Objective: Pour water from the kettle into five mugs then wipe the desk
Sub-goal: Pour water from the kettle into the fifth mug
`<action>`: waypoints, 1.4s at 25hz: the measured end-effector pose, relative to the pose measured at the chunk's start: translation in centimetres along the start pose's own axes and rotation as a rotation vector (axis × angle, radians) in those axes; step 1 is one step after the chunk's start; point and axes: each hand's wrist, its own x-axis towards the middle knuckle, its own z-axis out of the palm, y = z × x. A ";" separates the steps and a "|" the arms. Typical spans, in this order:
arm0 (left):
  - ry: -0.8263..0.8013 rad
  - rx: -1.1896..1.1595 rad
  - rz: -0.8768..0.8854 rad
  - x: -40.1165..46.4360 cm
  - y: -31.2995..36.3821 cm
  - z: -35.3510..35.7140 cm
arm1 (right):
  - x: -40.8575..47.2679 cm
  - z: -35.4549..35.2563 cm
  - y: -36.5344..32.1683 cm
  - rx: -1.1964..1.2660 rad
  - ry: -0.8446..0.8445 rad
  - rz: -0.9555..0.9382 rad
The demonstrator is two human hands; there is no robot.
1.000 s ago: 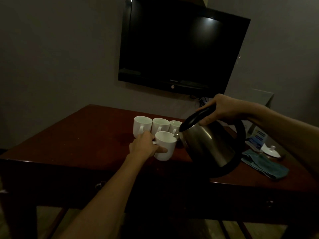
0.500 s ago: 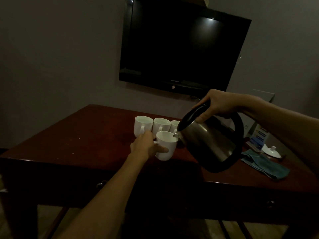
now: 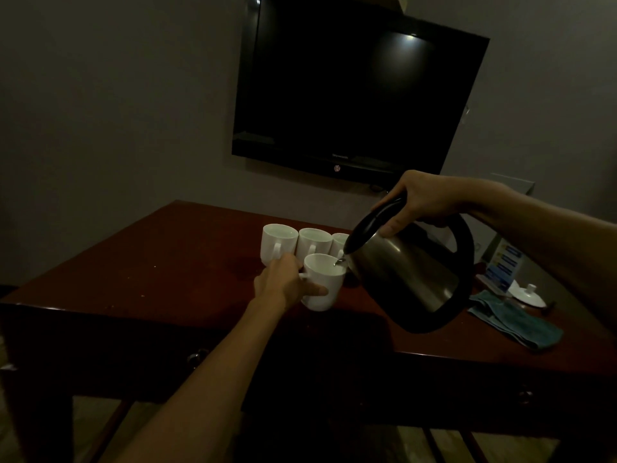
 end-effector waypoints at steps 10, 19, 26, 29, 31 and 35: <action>0.004 -0.010 0.014 -0.1 0.1 -0.1 | 0.8 -0.2 0.2 0.019 -0.009 0.010; 0.010 -0.053 0.025 0.1 0.2 -0.1 | 1.0 -0.2 0.5 0.023 -0.017 0.018; 0.052 -0.093 0.072 -0.1 0.1 0.0 | 1.1 -0.4 0.3 -0.006 -0.034 0.004; 0.045 -0.109 0.083 -0.2 -0.2 0.0 | 1.2 -0.4 0.3 -0.003 -0.025 0.007; 0.038 -0.115 0.086 -0.2 -0.2 0.1 | 1.2 -0.4 0.2 -0.004 -0.024 0.013; 0.037 -0.121 0.087 -0.1 -0.4 0.2 | 1.3 -0.3 0.2 -0.025 -0.025 0.010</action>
